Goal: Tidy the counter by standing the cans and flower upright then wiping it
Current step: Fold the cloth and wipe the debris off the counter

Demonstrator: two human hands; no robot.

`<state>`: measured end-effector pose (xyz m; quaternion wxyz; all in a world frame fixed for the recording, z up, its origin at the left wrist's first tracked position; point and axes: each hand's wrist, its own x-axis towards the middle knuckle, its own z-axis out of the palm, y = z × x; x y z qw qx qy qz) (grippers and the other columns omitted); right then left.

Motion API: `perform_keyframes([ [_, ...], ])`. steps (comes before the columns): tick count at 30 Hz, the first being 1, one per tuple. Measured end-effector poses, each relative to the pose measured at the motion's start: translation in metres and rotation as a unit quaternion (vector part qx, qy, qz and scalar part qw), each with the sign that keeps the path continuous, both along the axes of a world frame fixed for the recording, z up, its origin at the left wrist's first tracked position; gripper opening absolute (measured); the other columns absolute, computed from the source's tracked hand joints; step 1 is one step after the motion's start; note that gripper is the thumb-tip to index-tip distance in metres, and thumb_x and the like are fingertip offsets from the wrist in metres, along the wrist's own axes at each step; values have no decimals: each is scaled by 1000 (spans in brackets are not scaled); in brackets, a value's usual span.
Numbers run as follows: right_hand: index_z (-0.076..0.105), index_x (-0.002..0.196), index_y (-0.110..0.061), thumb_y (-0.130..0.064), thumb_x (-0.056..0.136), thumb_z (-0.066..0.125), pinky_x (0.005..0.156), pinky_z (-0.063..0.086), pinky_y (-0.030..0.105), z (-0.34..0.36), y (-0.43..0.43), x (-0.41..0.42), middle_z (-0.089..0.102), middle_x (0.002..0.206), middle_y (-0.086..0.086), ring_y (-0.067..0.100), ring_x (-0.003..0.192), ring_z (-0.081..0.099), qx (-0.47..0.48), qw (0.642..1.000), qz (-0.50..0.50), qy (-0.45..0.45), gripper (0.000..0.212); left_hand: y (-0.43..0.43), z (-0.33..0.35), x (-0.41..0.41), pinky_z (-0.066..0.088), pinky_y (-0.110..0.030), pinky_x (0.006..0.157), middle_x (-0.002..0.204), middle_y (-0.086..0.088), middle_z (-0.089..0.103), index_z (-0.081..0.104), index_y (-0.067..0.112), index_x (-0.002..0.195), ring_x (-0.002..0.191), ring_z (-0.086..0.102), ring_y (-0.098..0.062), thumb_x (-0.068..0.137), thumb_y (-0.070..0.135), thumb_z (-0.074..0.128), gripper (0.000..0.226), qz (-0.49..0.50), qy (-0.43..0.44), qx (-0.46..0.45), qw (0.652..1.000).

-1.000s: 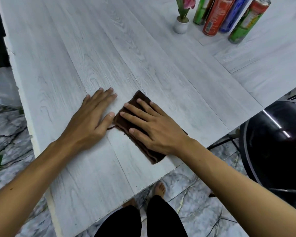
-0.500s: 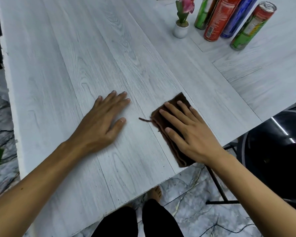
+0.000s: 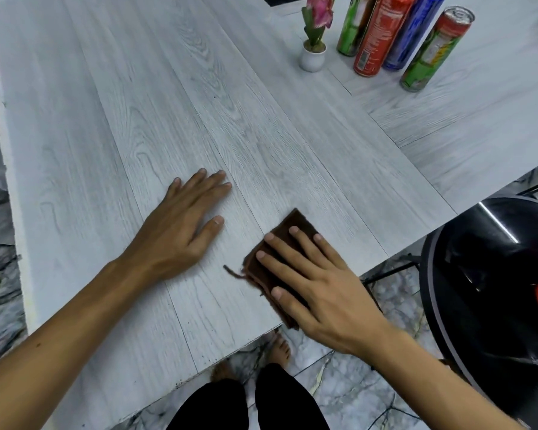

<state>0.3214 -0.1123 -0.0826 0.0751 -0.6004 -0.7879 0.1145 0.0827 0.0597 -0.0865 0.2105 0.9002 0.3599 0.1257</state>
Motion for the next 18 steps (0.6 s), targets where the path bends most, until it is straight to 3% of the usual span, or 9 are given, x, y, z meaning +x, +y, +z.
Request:
perform_keyframes([
  [10, 23, 161, -33, -49, 109, 26, 126, 9, 45, 0, 26, -9, 9, 169, -11, 19, 157, -4, -16, 998, 53, -10, 54, 10, 4, 9, 7, -46, 128, 169, 14, 22, 37, 33, 157, 157, 8, -8, 103, 47, 35, 55, -15, 21, 14, 1000],
  [18, 20, 161, -32, -47, 109, 25, 126, 4, 44, 2, 77, 11, 10, 170, -9, 22, 157, -3, -16, 998, 58, -11, 55, 30, 7, 35, 9, -47, 128, 167, 13, 28, 43, 28, 155, 157, 12, -6, 107, 41, 29, 52, 3, -6, -2, 1000],
])
